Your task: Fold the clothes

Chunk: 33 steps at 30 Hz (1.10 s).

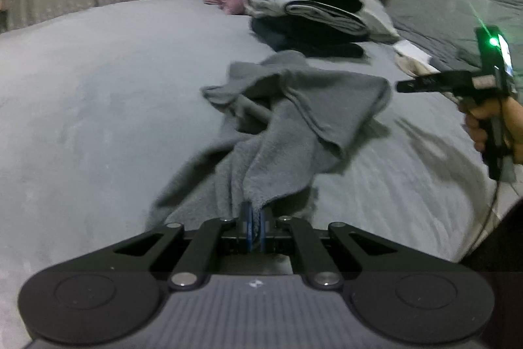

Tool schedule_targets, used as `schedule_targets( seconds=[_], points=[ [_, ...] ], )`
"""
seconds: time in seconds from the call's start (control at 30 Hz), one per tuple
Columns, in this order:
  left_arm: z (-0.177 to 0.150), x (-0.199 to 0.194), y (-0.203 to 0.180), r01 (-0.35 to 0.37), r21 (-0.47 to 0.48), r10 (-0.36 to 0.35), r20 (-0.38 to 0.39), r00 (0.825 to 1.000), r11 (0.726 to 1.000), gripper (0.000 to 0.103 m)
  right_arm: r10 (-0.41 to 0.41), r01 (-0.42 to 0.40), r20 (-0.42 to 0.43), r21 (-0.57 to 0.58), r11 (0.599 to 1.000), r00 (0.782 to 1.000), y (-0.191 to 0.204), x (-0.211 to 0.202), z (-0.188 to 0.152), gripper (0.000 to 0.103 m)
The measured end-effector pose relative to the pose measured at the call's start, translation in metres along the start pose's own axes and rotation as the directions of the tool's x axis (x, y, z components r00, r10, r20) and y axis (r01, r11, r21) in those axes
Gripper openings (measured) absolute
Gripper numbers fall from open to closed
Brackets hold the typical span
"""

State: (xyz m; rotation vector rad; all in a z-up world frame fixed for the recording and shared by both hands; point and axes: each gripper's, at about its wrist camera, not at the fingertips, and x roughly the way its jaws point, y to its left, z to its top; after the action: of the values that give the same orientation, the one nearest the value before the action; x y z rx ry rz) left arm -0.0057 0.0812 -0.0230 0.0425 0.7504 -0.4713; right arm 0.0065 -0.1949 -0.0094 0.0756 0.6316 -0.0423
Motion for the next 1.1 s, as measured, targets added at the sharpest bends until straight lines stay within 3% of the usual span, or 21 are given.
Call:
schedule_targets(
  seconds=[0.27,0.33,0.4,0.43,0.53,0.77,0.87,0.9,0.93,1.0,1.03,1.1],
  points=[
    [0.004,0.013,-0.018,0.015,0.042,-0.015,-0.014,1.0,0.999,0.004,0.108,-0.107,0.068,-0.016,0.994,0.992,0.034,-0.01,0.007,0.04],
    [0.005,0.015,-0.019,0.015,0.036,-0.014,-0.023,1.0,0.999,0.007,0.152,-0.152,0.089,-0.017,0.988,0.984,0.047,-0.013,0.012,0.057],
    [0.006,0.016,-0.017,0.026,0.016,-0.025,-0.031,0.999,1.0,0.008,0.189,-0.188,0.104,-0.02,0.982,0.976,0.06,-0.015,0.016,0.062],
    [0.006,0.015,-0.016,0.03,0.007,-0.03,-0.032,0.999,1.0,0.01,0.202,-0.2,0.107,-0.024,0.979,0.974,0.064,-0.016,0.017,0.064],
    [0.006,0.011,-0.012,0.041,-0.015,-0.042,-0.027,0.999,0.999,0.034,0.267,-0.263,0.085,-0.059,0.963,0.96,0.097,-0.012,0.019,0.067],
    [0.007,0.002,-0.007,0.044,-0.037,-0.044,0.003,0.999,0.998,0.038,0.285,-0.281,0.012,-0.145,0.949,0.958,0.151,0.008,0.012,0.068],
    [0.007,-0.003,-0.001,0.041,-0.062,-0.04,0.019,0.999,0.997,0.042,0.241,-0.235,-0.003,-0.226,0.945,0.971,0.17,0.018,0.007,0.064],
    [0.008,-0.004,0.001,0.04,-0.07,-0.038,0.022,0.999,0.997,0.044,0.227,-0.222,-0.006,-0.24,0.945,0.974,0.172,0.02,0.006,0.052],
    [0.008,-0.005,0.003,0.037,-0.077,-0.036,0.024,0.999,0.996,0.048,0.218,-0.213,-0.008,-0.239,0.947,0.976,0.171,0.022,0.006,0.031],
    [0.01,-0.01,0.009,0.028,-0.097,-0.025,0.034,0.999,0.995,0.05,0.203,-0.2,-0.011,-0.229,0.953,0.979,0.167,0.024,0.006,0.012],
    [0.011,-0.012,0.012,0.024,-0.107,-0.02,0.039,0.999,0.994,0.051,0.2,-0.197,-0.004,-0.203,0.959,0.98,0.159,0.024,0.008,0.005],
    [0.011,-0.016,0.019,0.017,-0.124,-0.011,0.045,0.999,0.992,0.054,0.196,-0.192,0.016,-0.137,0.972,0.981,0.14,0.021,0.014,0.004]
  ],
)
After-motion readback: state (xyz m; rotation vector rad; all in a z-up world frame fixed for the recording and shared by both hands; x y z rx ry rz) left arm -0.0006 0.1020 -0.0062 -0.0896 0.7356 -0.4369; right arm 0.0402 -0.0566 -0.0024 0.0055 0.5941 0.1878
